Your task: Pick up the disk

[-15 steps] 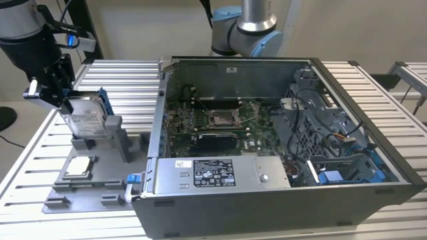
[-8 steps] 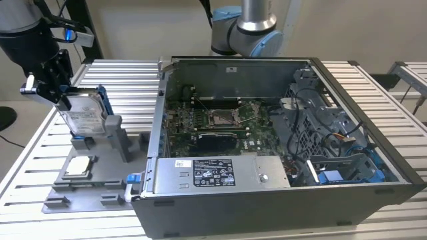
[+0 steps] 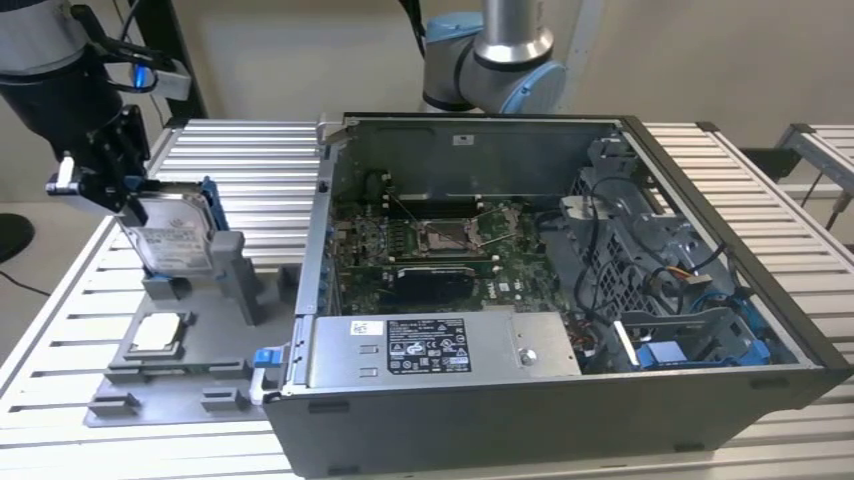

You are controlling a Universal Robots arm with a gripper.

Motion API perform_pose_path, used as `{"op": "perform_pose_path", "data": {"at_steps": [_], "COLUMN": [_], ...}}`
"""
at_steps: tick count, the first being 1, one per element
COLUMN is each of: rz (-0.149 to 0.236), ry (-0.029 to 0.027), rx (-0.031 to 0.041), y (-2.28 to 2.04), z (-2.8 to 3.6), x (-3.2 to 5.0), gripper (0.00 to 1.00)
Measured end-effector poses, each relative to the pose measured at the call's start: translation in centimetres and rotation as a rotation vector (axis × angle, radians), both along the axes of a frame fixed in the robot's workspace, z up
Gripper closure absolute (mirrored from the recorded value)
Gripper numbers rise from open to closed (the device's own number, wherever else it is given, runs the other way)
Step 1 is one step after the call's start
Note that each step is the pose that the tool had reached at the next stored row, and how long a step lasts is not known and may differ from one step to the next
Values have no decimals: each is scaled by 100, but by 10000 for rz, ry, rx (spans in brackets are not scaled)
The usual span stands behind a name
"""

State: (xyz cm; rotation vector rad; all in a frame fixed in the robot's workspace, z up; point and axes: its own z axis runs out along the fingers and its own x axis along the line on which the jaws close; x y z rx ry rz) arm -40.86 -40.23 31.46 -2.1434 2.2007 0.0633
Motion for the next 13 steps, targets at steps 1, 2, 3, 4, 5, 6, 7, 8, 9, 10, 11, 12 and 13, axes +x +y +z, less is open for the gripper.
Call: {"op": "perform_pose_path", "data": {"at_steps": [1,2,3,4,5,6,7,8,9,10,11,12,13], "rz": [-1,-1,-1,-1,-1,-1,0,0,-1,0,-1,-1,-1], "ry": [-18,-35,-52,-68,-72,-71,-71,-71,-70,-69,-61,-57,-54], "rx": [1,0,-2,-6,-9,-10,-11,-12,-12,-11,-10,-14,-17], "y": [1,0,0,1,0,0,0,0,0,0,1,1,1], "z": [-19,-37,-54,-70,-75,-75,-75,-75,-77,-88,-104,-121,-139], "x": [-1,-1,-2,-3,-4,-4,-4,-4,-5,-4,-4,-4,-4], "gripper": [100,100,100,100,100,100,100,100,100,100,100,100,100]}}
